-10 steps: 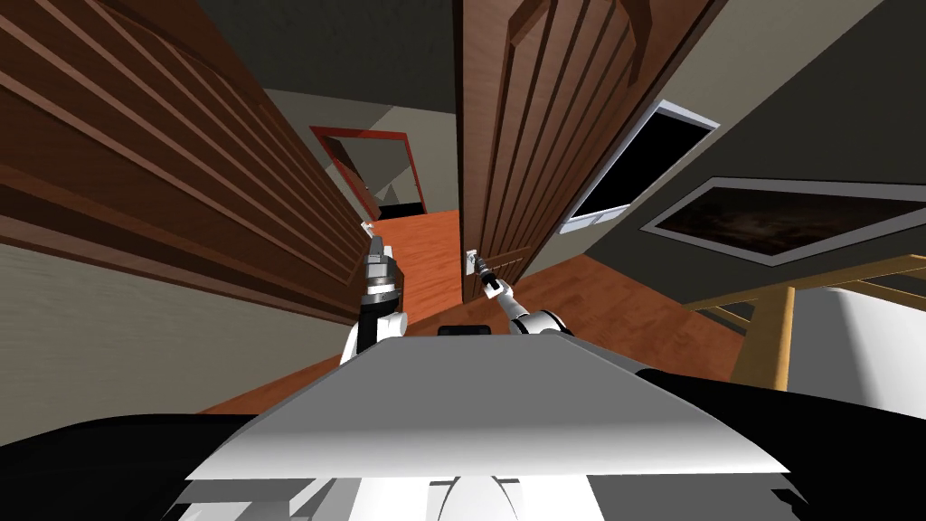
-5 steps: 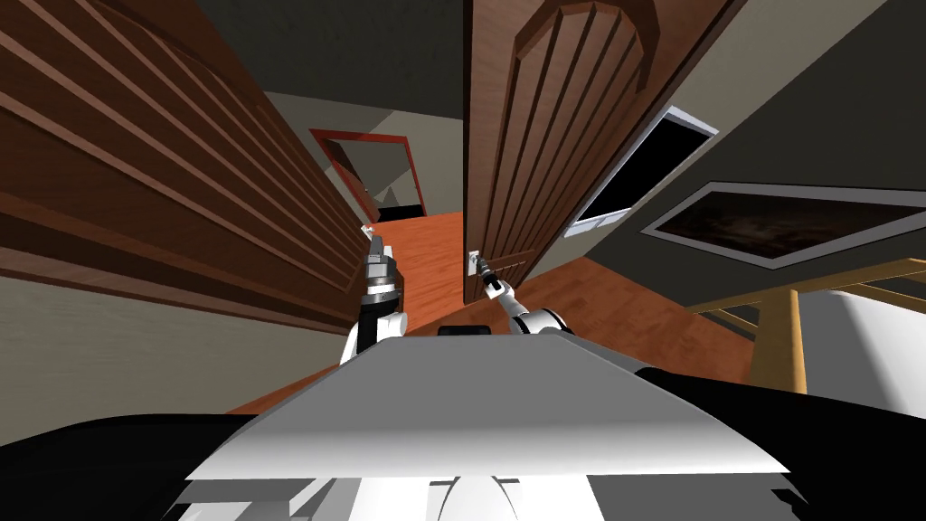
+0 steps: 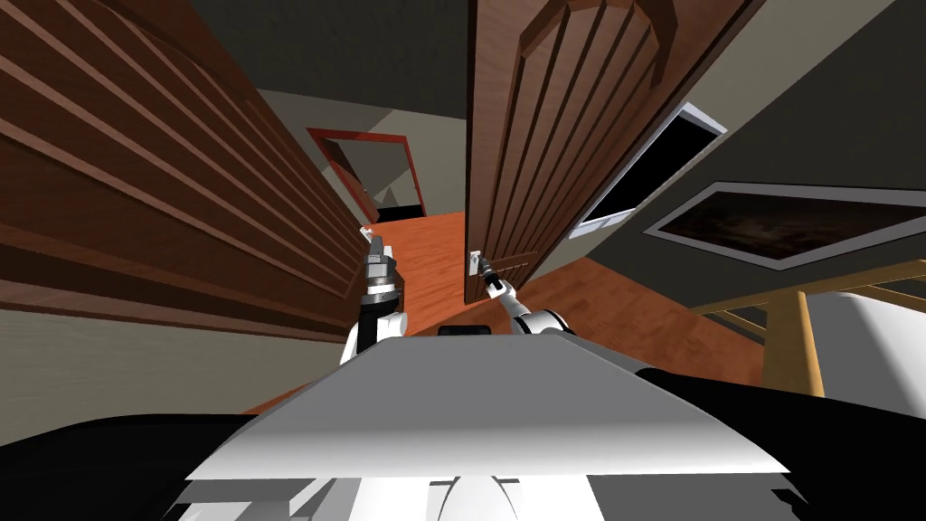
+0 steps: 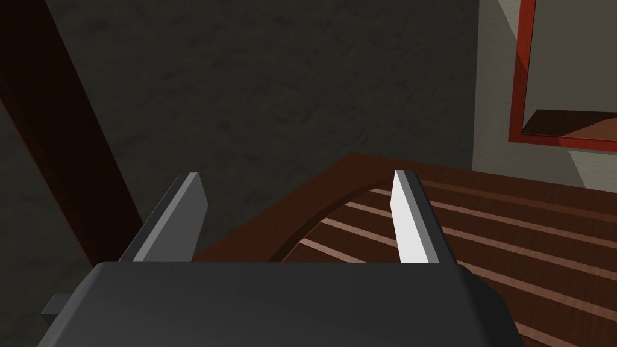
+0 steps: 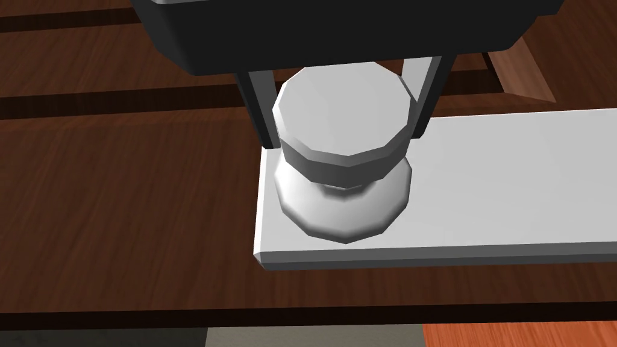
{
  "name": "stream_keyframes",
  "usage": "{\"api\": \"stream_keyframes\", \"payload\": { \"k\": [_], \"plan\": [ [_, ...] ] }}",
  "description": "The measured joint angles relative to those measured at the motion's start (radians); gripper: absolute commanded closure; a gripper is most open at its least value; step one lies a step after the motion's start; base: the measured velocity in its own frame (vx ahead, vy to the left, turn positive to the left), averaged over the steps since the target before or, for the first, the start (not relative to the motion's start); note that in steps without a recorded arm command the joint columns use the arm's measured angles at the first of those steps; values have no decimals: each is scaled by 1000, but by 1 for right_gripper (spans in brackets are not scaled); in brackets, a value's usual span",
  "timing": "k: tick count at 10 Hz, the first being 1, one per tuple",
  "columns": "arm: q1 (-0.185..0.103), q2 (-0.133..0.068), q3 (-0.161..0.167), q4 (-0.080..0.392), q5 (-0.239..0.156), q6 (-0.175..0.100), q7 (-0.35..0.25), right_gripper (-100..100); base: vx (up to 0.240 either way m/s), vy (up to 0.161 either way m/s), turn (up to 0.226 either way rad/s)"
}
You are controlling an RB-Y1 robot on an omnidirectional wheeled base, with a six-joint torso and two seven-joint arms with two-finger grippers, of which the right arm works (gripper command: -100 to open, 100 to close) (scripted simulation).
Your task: Push the door open
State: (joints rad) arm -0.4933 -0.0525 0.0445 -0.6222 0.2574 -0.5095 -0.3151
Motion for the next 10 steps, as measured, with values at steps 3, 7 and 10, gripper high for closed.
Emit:
{"api": "stream_keyframes", "payload": {
  "k": [3, 7, 10],
  "plan": [
    [12, -12, -11, -28, -5, 14, 2, 100, 108, 88, -62],
    [4, -26, -40, -12, -16, 0, 19, -100, -51, 31, -30],
    [7, -22, -31, -19, -14, 8, 11, -100, -210, -24, -16]
  ]
}}
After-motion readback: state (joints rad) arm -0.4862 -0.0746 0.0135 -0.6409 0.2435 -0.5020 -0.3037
